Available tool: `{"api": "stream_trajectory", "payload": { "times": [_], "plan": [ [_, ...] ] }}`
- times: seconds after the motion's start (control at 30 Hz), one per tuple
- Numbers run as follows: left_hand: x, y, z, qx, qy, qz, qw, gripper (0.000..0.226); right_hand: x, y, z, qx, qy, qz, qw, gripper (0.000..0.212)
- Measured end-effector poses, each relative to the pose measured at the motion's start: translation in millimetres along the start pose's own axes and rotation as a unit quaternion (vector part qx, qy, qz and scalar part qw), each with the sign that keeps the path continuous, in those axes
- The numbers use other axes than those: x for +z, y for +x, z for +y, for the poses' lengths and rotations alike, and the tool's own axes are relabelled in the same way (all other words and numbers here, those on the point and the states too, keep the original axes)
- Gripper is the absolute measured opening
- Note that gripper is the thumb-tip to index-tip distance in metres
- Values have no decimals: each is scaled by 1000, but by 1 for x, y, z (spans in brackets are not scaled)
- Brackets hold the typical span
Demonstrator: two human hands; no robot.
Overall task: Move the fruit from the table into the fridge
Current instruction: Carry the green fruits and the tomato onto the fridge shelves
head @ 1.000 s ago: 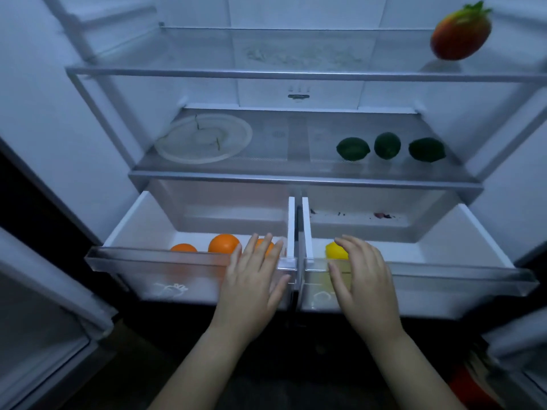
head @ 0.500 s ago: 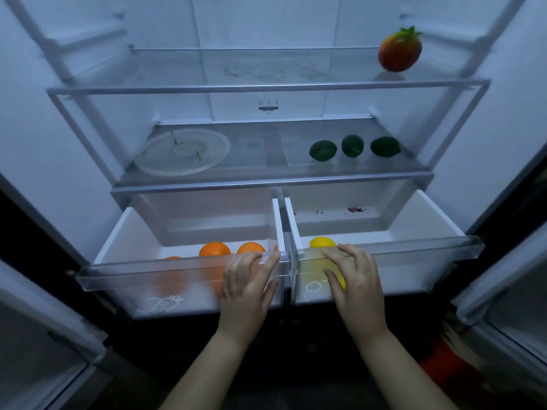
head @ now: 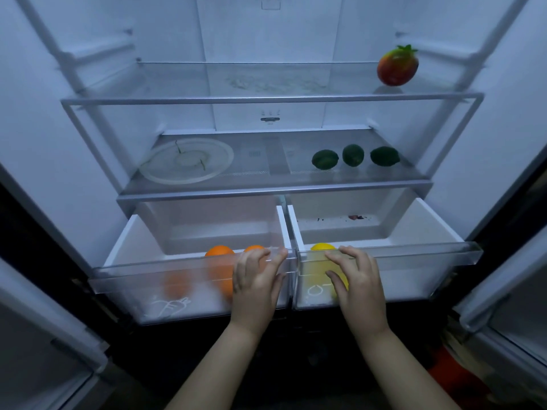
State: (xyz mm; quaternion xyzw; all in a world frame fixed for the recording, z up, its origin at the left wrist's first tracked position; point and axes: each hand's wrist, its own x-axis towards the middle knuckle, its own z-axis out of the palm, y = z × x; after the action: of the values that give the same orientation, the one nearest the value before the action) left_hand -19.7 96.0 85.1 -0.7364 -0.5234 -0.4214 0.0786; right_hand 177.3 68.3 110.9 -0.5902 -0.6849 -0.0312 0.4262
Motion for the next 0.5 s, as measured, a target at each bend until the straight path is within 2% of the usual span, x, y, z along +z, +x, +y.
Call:
{"api": "stream_trajectory", "payload": {
  "times": [0.2,0.5],
  "plan": [
    [6,22,-13,-22,-20,-21,999,34,8,12,-2,-1,-4,-3,1000,38],
    [15,29,-19,-4,-7,-5,1000,34,23,35,9,0,-15,-5,1000,35]
  ]
}}
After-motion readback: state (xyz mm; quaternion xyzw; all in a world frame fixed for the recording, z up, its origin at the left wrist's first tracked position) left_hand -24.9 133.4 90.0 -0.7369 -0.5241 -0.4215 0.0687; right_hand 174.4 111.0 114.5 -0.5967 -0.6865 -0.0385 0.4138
